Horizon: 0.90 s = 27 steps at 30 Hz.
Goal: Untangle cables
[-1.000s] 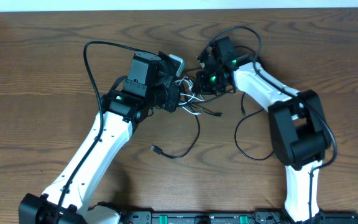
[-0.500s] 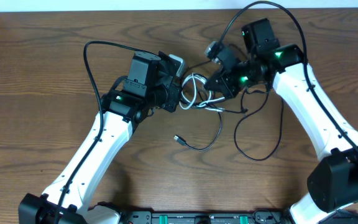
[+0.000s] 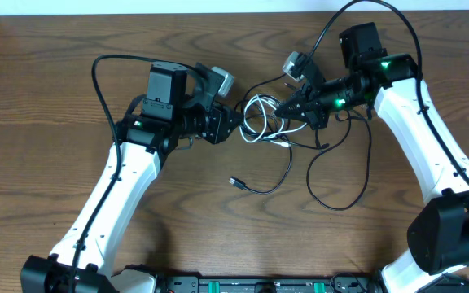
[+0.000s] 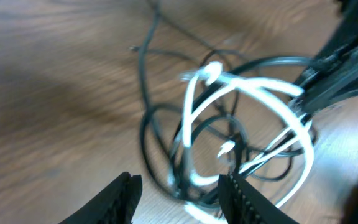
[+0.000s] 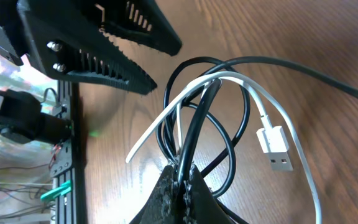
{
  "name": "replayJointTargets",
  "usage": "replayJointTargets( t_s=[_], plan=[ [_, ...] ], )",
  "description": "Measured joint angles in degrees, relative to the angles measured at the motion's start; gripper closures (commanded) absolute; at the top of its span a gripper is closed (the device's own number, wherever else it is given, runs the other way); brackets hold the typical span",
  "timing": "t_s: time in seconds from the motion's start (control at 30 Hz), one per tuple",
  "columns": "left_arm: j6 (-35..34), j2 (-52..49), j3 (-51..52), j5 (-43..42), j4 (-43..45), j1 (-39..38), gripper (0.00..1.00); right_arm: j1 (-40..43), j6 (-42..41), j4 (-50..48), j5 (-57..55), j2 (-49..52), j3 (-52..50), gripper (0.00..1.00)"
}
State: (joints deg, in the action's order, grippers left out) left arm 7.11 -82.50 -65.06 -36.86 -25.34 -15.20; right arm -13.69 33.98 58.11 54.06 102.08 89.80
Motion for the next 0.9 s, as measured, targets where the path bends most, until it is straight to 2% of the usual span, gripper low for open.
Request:
replayJointTargets(
  t_s=[0.1, 0.43, 0.5, 0.6, 0.67, 0.77, 0.9],
  plan=[
    [0.3, -1.0, 0.0, -2.9, 2.2, 0.0, 0.45, -0.3, 0.2, 0.4, 0.6, 0.0, 0.0, 0.99],
    [0.4, -11.1, 0.0, -6.3, 6.4, 0.0, 0.44, -0.4, 0.6, 1.3, 0.9, 0.0, 0.0, 0.99],
    [0.4, -12.6, 0.0, -6.8, 7.5, 0.0, 0.53, -0.4, 0.6, 1.5, 1.0, 0.0, 0.0, 0.99],
    [0.6, -13.6, 0.0, -7.1, 8.1, -0.3, 0.80, -0.4, 0.6, 2.0, 1.1, 0.0, 0.0, 0.99],
    [0.3, -13.9, 0.0, -7.5, 8.0, -0.5, 0.81, -0.4, 0.6, 2.0, 1.2, 0.0, 0.0, 0.99],
    [0.4, -13.9, 0.0, -7.8, 8.1, -0.5, 0.92, -0.3, -0.4, 1.7, 0.8, 0.0, 0.0, 0.99],
    [0.2, -13.6, 0.0, -7.8, 8.0, 0.5, 0.92, 1.0, -6.8, 0.1, -2.8, 0.0, 0.0, 0.99]
  ],
)
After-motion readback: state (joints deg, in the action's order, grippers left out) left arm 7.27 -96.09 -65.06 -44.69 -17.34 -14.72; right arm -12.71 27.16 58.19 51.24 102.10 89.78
